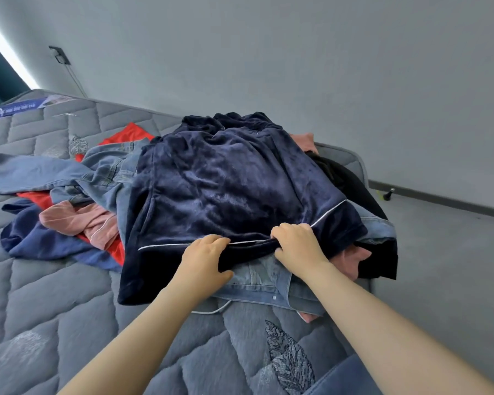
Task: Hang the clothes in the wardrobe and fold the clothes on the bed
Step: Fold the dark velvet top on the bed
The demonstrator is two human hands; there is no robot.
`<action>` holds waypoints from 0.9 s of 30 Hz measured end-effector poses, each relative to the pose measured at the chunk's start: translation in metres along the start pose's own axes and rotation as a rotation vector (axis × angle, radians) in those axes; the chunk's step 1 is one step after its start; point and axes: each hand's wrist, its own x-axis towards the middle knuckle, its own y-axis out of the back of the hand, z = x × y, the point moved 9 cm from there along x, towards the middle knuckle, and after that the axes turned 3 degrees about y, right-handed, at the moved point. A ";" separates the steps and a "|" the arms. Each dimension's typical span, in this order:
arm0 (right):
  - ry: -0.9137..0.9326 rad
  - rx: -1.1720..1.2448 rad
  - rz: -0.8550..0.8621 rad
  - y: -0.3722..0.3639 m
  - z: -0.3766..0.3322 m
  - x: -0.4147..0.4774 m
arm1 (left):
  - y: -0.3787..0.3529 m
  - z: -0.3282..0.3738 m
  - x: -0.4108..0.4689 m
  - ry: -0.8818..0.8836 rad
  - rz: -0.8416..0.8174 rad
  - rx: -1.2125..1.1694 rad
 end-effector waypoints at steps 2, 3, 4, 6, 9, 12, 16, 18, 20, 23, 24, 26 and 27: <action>-0.006 0.069 0.007 0.008 0.004 -0.001 | -0.002 0.008 0.008 -0.002 0.019 0.008; -0.008 0.114 0.016 0.011 0.005 -0.005 | -0.004 0.010 0.013 0.013 0.018 0.010; -0.014 0.160 0.029 0.015 0.006 -0.011 | -0.008 0.009 0.016 0.039 0.004 0.015; -0.029 0.232 0.049 0.019 0.009 -0.026 | -0.014 0.009 0.024 0.069 -0.023 0.055; -0.052 0.281 0.016 0.015 0.011 -0.045 | -0.014 0.012 0.028 0.042 -0.041 0.089; -0.121 0.306 0.018 0.009 0.018 -0.062 | -0.014 0.016 0.016 0.004 -0.057 -0.043; -0.125 0.341 -0.020 0.005 0.016 -0.074 | -0.020 0.011 -0.013 0.006 -0.101 -0.189; -0.097 0.389 -0.118 0.002 0.013 -0.072 | -0.022 0.006 -0.020 0.016 -0.105 -0.178; -0.090 0.471 -0.204 0.001 0.012 -0.064 | -0.021 0.000 -0.022 0.047 -0.079 -0.175; -0.094 0.496 -0.152 0.013 0.011 -0.044 | -0.028 -0.003 -0.023 0.066 -0.099 -0.203; -0.093 0.483 -0.099 0.019 0.009 -0.035 | -0.031 -0.005 -0.023 0.063 -0.113 -0.221; -0.088 0.458 -0.021 0.029 0.002 -0.015 | -0.029 -0.010 -0.020 0.050 -0.138 -0.286; -0.089 0.449 -0.003 0.032 -0.002 -0.005 | -0.025 -0.015 -0.018 0.055 -0.139 -0.342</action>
